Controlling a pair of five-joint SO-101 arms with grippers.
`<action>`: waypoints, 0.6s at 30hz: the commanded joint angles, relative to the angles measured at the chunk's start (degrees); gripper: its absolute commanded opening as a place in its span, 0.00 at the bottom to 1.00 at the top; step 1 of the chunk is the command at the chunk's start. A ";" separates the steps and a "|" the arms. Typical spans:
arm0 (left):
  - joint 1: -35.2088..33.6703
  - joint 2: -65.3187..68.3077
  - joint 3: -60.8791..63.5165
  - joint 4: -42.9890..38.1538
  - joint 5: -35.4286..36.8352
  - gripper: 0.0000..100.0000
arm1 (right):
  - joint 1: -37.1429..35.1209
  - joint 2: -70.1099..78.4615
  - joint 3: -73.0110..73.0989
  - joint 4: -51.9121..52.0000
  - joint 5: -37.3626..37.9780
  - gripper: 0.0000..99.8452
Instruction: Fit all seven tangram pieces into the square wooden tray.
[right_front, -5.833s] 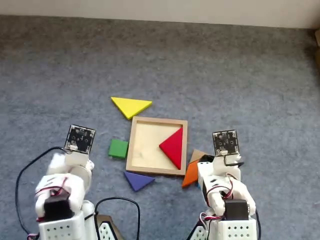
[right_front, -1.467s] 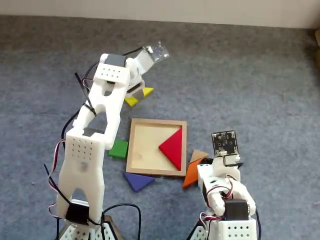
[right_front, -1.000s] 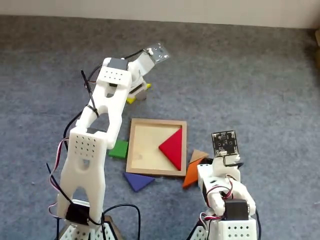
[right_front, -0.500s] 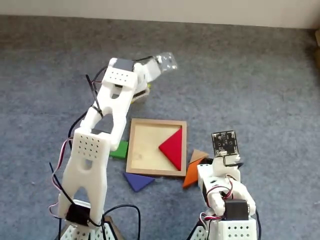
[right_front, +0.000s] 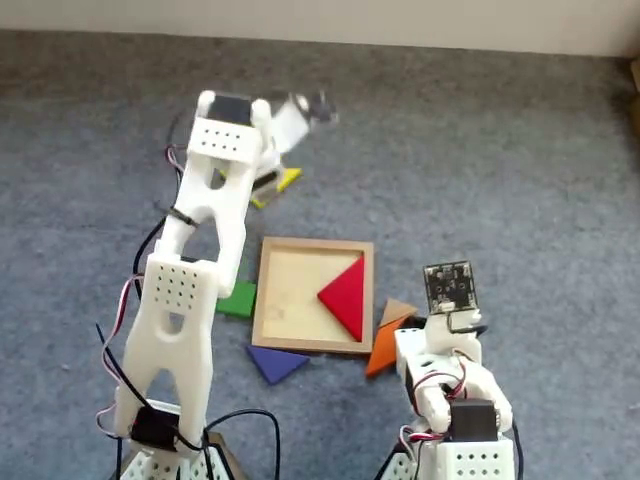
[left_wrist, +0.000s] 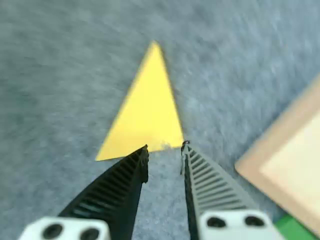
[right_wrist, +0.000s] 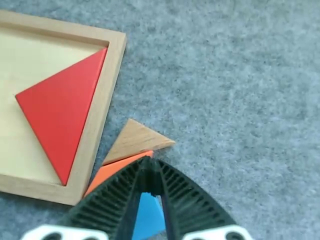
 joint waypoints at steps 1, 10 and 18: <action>0.75 -0.66 -9.45 -5.10 11.25 0.13 | 0.92 -0.66 6.64 0.48 0.62 0.02; 0.75 11.21 -9.71 -21.98 18.64 0.13 | 0.92 -0.66 6.64 0.48 0.62 0.02; 0.57 14.99 -9.89 -14.33 14.51 0.13 | 0.92 -0.66 6.64 0.48 0.62 0.02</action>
